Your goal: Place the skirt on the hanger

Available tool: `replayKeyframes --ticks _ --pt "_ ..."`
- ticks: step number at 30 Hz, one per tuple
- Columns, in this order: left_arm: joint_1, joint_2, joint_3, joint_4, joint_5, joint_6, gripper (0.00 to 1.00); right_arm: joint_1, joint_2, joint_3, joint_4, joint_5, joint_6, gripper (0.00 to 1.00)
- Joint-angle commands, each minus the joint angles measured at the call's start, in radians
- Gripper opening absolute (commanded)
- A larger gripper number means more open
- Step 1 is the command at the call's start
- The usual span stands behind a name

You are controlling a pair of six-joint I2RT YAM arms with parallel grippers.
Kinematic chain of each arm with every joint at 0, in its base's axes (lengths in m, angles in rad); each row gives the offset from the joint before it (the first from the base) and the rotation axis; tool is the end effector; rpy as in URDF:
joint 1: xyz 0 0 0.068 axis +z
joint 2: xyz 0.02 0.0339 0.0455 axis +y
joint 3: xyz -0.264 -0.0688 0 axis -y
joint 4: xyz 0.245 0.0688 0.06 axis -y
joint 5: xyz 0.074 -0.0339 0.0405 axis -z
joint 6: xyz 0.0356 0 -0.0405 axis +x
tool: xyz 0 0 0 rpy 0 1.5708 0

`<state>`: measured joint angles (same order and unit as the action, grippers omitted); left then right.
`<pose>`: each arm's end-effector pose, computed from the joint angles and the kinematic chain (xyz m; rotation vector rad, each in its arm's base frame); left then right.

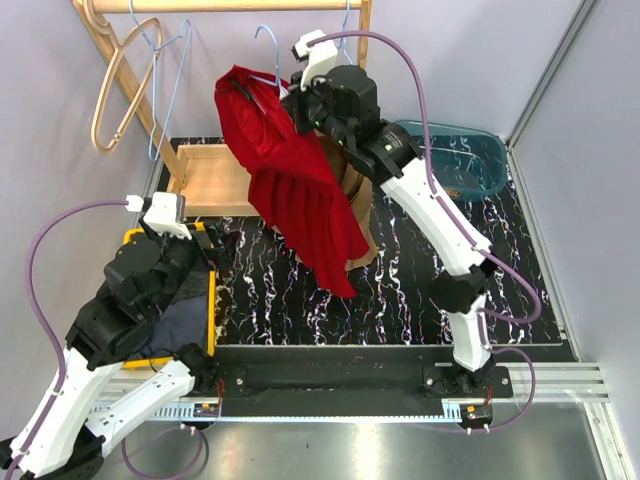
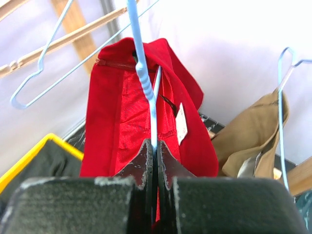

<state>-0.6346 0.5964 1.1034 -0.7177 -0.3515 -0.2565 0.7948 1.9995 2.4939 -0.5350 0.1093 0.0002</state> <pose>0.0811 -0.0445 0.4107 0.0826 1.7784 -0.3318 0.3013 0.3015 0.5182 -0.5532 1.5403 0.5251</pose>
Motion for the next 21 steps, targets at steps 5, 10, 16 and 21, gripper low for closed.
replayKeyframes --ticks 5,10,16,21 --pt "0.004 -0.009 -0.033 0.02 0.043 -0.018 0.99 -0.072 0.125 0.257 0.251 0.064 0.061 0.0" --pt "0.003 -0.004 -0.043 0.02 0.051 -0.026 0.99 -0.121 0.179 0.258 0.375 0.101 0.044 0.0" --pt "0.003 -0.006 -0.074 0.02 0.057 -0.036 0.99 -0.14 0.254 0.316 0.472 0.106 -0.028 0.0" --pt "0.003 -0.006 -0.086 0.02 0.049 -0.041 0.99 -0.152 0.275 0.316 0.526 0.104 -0.017 0.0"
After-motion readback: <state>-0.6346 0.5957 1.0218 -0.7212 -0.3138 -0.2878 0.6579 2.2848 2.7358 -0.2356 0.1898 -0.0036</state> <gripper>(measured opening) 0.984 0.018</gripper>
